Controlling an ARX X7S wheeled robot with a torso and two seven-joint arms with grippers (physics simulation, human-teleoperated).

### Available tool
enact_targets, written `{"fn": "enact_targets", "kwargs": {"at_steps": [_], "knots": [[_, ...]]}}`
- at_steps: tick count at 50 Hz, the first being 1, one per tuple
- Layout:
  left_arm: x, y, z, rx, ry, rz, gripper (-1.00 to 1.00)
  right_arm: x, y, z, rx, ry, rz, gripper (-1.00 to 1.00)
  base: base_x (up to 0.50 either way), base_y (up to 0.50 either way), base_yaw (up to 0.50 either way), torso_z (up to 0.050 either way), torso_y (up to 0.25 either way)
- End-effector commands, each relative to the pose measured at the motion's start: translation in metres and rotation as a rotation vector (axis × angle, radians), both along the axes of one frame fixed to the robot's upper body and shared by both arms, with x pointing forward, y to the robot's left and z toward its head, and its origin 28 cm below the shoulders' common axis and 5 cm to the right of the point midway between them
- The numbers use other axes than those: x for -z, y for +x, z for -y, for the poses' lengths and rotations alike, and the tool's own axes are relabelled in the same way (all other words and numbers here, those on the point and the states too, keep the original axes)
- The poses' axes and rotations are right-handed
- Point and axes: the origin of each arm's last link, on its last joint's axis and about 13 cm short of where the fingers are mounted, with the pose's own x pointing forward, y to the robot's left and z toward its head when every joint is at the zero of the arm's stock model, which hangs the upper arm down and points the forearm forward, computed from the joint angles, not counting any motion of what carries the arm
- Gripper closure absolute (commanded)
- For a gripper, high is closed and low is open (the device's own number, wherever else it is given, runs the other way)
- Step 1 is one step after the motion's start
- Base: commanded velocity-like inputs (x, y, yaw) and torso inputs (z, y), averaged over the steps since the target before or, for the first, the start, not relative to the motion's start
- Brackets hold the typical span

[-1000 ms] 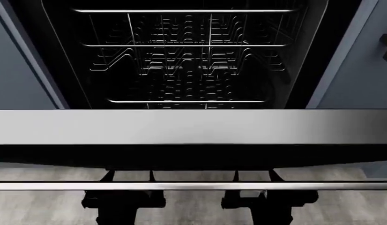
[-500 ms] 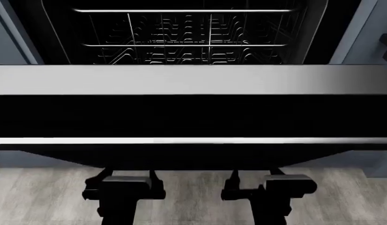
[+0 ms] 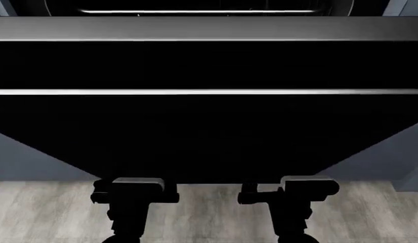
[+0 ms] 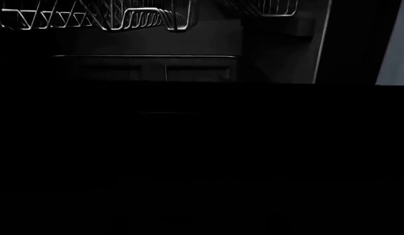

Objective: Close the dishwasher door

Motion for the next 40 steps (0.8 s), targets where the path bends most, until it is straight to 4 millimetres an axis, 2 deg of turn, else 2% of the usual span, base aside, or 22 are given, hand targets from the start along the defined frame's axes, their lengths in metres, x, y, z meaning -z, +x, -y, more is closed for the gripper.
{"fn": "enact_targets", "kwargs": {"at_steps": [1, 28, 40], "knots": [[-0.011, 0.010, -0.001, -0.007, 0.013, 0.050, -1.00, -0.023, 0.013, 0.000, -0.014, -0.026, 0.109, -1.00, 0.00, 0.00, 0.00, 0.000, 0.000], [-0.023, 0.016, 0.000, -0.008, 0.009, 0.093, -1.00, -0.035, 0.018, -0.002, -0.020, -0.030, 0.142, -1.00, 0.00, 0.00, 0.00, 0.000, 0.004], [-0.032, 0.017, -0.001, -0.010, 0.011, 0.116, -1.00, -0.048, 0.020, -0.002, -0.014, -0.028, 0.186, -1.00, 0.00, 0.00, 0.00, 0.000, 0.004]]}}
